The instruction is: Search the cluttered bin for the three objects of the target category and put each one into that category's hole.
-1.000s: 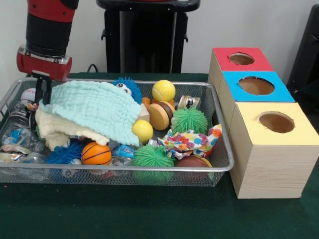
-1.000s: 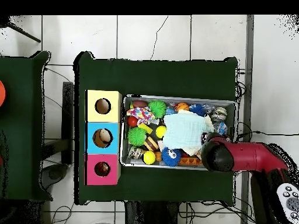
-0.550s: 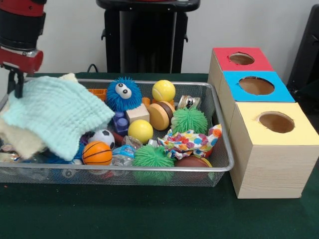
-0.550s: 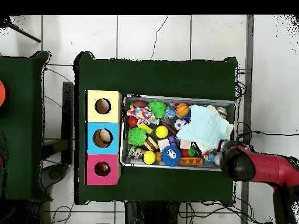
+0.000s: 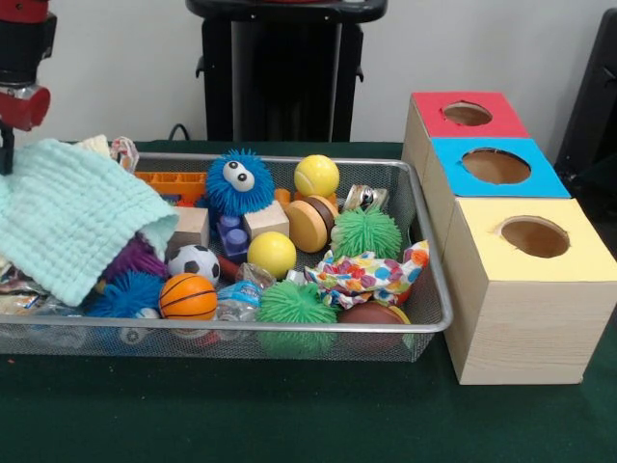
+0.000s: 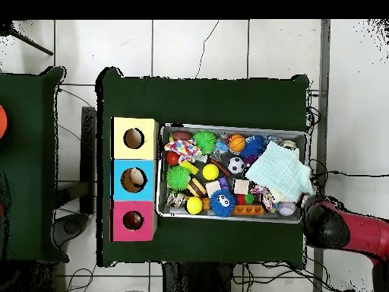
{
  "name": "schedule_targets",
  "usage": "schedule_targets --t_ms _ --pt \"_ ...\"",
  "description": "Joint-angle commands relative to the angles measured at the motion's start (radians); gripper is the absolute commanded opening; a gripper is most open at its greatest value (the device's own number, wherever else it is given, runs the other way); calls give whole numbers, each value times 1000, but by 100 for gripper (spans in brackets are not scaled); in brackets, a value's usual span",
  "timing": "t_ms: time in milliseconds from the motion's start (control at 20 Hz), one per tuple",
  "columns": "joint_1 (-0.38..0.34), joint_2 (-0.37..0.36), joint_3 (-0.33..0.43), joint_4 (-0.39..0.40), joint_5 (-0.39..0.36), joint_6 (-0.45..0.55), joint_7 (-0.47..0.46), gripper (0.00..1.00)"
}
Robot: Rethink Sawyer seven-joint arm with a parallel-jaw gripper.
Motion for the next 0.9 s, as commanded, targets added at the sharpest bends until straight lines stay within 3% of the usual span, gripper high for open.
schedule_targets --t_ms 50,200,400,900 --pt "-64 131 116 88 -43 9 -181 0" --pt "-118 176 184 118 -22 -12 -189 0" --pt "-98 187 194 128 -31 -25 -138 0" --pt "15 127 129 113 -55 -11 -50 0"
